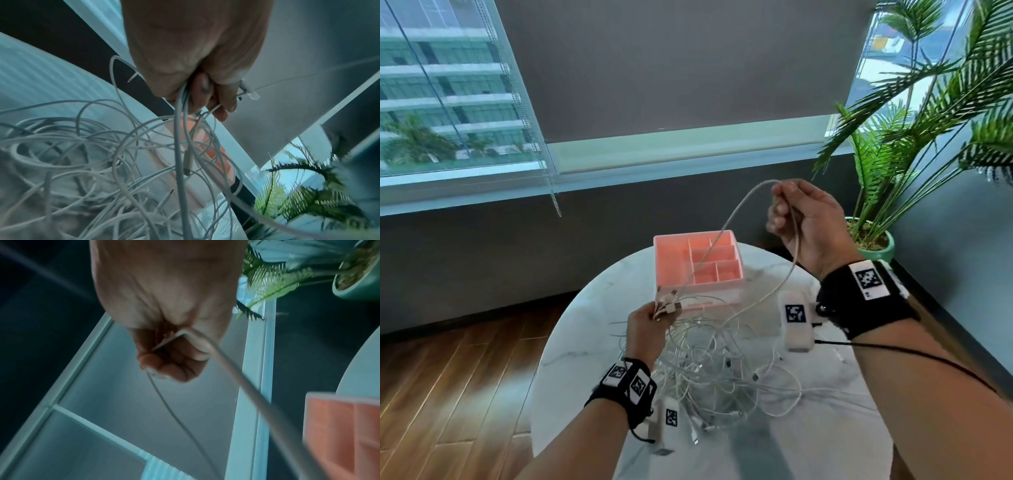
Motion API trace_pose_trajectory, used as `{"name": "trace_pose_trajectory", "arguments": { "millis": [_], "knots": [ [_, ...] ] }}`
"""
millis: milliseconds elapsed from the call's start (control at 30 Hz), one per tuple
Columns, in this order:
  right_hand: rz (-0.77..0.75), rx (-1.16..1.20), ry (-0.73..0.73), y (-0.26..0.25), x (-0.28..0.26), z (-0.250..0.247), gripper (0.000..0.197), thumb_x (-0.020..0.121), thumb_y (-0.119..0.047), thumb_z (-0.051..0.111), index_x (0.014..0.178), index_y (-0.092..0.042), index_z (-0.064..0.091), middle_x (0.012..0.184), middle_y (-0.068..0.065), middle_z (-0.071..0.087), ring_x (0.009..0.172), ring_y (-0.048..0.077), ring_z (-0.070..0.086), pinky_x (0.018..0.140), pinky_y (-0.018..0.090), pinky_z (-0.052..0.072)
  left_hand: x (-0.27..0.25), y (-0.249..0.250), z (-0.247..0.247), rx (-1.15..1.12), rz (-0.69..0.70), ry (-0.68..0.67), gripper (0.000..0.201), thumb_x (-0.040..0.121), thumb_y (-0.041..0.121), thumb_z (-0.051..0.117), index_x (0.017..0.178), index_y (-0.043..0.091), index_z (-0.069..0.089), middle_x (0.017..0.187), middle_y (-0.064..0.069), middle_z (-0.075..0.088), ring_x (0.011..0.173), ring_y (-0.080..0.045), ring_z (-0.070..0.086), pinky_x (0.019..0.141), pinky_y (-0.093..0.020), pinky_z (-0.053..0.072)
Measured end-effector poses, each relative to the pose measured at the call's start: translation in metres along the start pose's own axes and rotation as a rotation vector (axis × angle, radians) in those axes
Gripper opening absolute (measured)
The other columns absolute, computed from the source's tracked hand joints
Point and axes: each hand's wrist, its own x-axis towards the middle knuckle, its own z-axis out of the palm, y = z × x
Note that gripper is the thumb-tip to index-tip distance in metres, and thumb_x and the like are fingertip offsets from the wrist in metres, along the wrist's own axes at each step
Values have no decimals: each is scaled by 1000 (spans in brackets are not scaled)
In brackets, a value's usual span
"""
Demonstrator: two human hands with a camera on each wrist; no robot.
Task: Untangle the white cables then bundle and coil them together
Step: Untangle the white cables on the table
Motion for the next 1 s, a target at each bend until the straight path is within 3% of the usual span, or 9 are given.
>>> {"name": "trace_pose_trajectory", "arguments": {
  "millis": [133, 233, 367, 433, 533, 700, 767, 867, 1000],
  "knots": [
    [82, -791, 264, 25, 9, -51, 28, 100, -11, 49, 77, -9, 65, 63, 10, 58, 58, 25, 55, 55, 30, 41, 1, 4, -12, -96, -66, 15, 12, 80, 10, 81, 87, 2, 75, 56, 0, 43, 45, -16, 27, 43, -23, 23],
    [371, -1437, 226, 51, -6, -67, 25, 92, -10, 51, 110, -6, 68, 112, 18, 64, 109, 34, 60, 89, 38, 47, -3, 16, -8, -75, -31, -43, 13, 79, 2, 80, 87, -5, 73, 47, 7, 45, 37, -11, 30, 38, -18, 25],
    [24, -1411, -30, 82, -24, -29, 59, 86, -3, 44, 144, -12, 46, 146, 10, 46, 136, 27, 40, 116, 38, 31, -10, 31, 6, -50, 15, -134, 15, 80, -12, 73, 95, -11, 71, 41, 17, 51, 30, 3, 38, 38, -7, 30],
    [-18, -1375, -317, 94, -28, -6, 49, 92, -7, 43, 140, -14, 52, 139, 6, 56, 130, 22, 49, 112, 39, 38, -13, 35, 12, -60, 28, -150, 19, 79, -14, 72, 98, -12, 72, 43, 16, 55, 32, 4, 40, 39, -6, 31],
    [173, -1345, -583, 111, -31, 12, 30, 98, -15, 48, 123, -13, 64, 111, 6, 69, 100, 26, 66, 93, 46, 53, -14, 41, 14, -85, 12, -154, 19, 78, -14, 72, 98, -13, 71, 42, 16, 53, 32, 4, 40, 39, -6, 31],
    [-386, -1307, -253, 135, -35, 14, 40, 84, -7, 64, 120, -15, 50, 123, -1, 43, 107, 16, 51, 91, 26, 49, -18, 47, 9, -87, 8, -186, 17, 79, -15, 71, 96, -14, 69, 37, 16, 47, 30, 4, 36, 38, -6, 30],
    [-467, -1313, -240, 134, -33, 14, 49, 81, -8, 69, 125, -17, 50, 127, -2, 44, 110, 16, 49, 93, 24, 47, -19, 46, 7, -84, 12, -199, 17, 79, -16, 71, 96, -14, 69, 36, 16, 46, 29, 4, 36, 38, -6, 29],
    [-296, -1603, -473, 130, -28, 16, 31, 90, -28, 67, 120, -22, 65, 120, -5, 60, 110, 16, 44, 99, 35, 42, -21, 45, 6, -76, 21, -223, 15, 79, -15, 71, 94, -16, 69, 38, 15, 48, 30, 4, 36, 38, -7, 29],
    [-68, -1450, -594, 110, -25, 19, 16, 92, -30, 68, 94, -20, 79, 59, -20, 63, 56, -1, 49, 68, 24, 41, -20, 37, 3, -90, 5, -198, 11, 80, -11, 73, 91, -11, 68, 38, 15, 46, 30, 3, 36, 38, -7, 30]
  ]
}}
